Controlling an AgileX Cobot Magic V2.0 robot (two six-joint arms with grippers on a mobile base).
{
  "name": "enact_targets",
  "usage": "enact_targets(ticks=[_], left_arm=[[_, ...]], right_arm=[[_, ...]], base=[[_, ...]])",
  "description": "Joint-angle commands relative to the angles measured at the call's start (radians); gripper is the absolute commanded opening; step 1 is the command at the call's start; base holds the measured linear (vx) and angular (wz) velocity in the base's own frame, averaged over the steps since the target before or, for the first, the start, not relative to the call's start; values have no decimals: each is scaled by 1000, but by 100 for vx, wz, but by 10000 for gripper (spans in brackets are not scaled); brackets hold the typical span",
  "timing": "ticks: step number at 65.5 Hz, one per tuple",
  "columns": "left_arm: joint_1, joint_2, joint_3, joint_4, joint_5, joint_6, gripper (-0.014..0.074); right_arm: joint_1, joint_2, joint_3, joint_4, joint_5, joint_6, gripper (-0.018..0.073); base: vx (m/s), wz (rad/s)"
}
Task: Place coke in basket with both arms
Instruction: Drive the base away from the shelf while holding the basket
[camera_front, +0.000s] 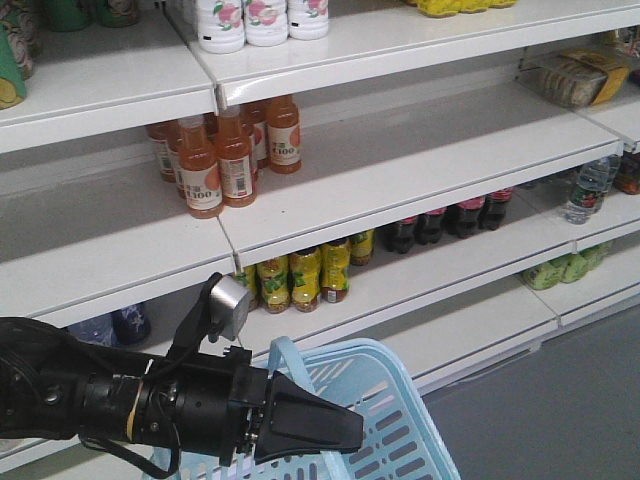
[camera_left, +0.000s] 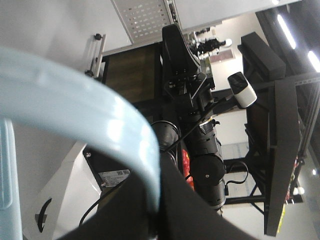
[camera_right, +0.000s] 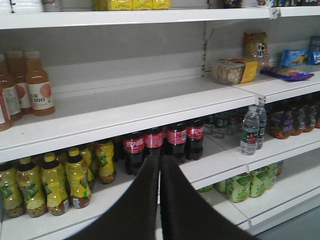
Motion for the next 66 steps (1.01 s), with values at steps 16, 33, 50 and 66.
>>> enact_targets(ticks=[16, 33, 50, 66], left_arm=[[-5, -35, -21, -62, -227, -5, -7], [-5, -35, -21, -62, -227, -5, -7], [-5, -35, -21, -62, -227, -5, -7], [-5, -35, -21, -62, -227, -5, -7]], right_arm=[[-7, -18, 15, -11, -77, -2, -4], [-7, -18, 15, -11, -77, -2, -4], [-7, -18, 15, -11, -77, -2, -4], [-7, -18, 15, -11, -77, -2, -4]], base=[[1, -28], [2, -33], [2, -38], [2, -37]])
